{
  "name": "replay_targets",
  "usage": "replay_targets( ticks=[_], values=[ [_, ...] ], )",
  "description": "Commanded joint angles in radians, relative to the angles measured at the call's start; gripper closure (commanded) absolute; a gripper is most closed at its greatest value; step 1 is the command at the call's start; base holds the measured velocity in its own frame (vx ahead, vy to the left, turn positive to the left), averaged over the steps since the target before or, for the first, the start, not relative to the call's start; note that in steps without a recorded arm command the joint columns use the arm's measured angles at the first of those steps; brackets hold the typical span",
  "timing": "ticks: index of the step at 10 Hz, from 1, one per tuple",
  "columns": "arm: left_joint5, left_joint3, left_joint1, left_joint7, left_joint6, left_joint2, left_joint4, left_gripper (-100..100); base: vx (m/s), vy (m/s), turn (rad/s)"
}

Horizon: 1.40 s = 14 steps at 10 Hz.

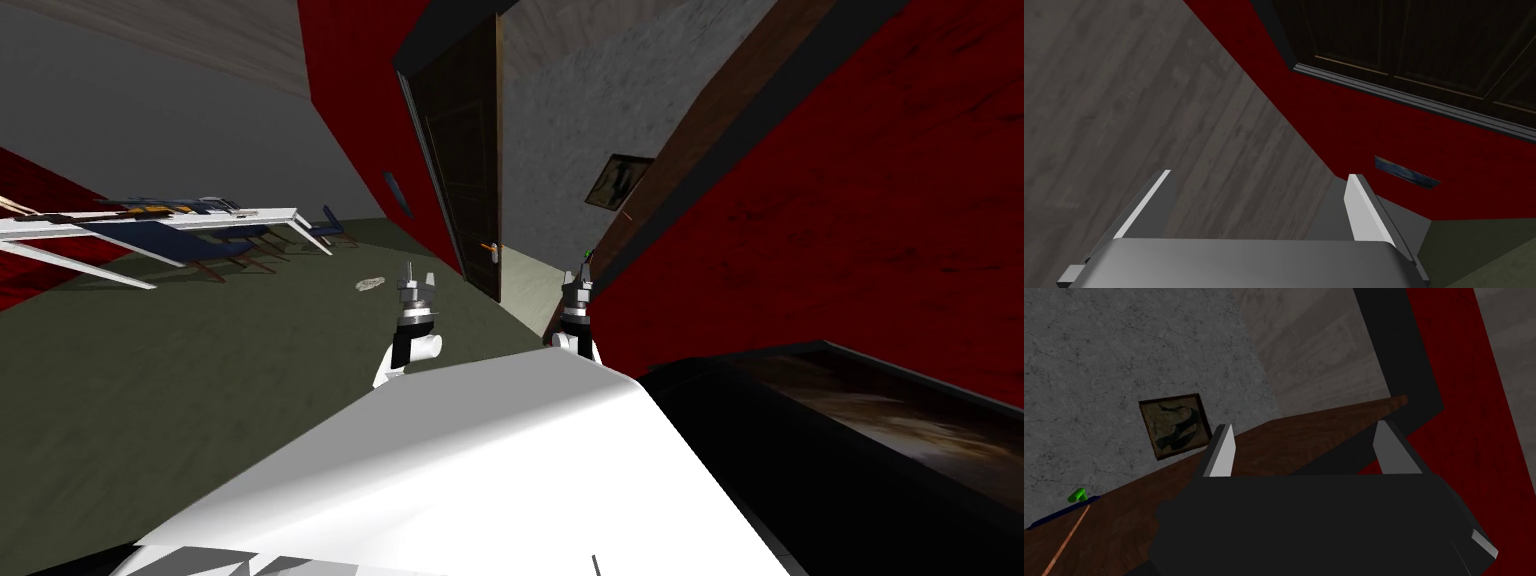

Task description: Push the door open

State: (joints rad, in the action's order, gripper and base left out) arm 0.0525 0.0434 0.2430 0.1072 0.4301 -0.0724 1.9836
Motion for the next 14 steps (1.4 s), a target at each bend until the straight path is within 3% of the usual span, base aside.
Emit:
replay_targets(
  ticks=[1, 14],
  values=[
    [-0.005, 0.005, -0.018, 0.003, 0.002, -0.004, -0.034, -100, 0.086, 0.076, -0.073],
    [-0.041, 0.045, -0.16, 0.024, 0.001, -0.029, -0.29, -100, 0.086, 0.067, -0.07]
  ],
)
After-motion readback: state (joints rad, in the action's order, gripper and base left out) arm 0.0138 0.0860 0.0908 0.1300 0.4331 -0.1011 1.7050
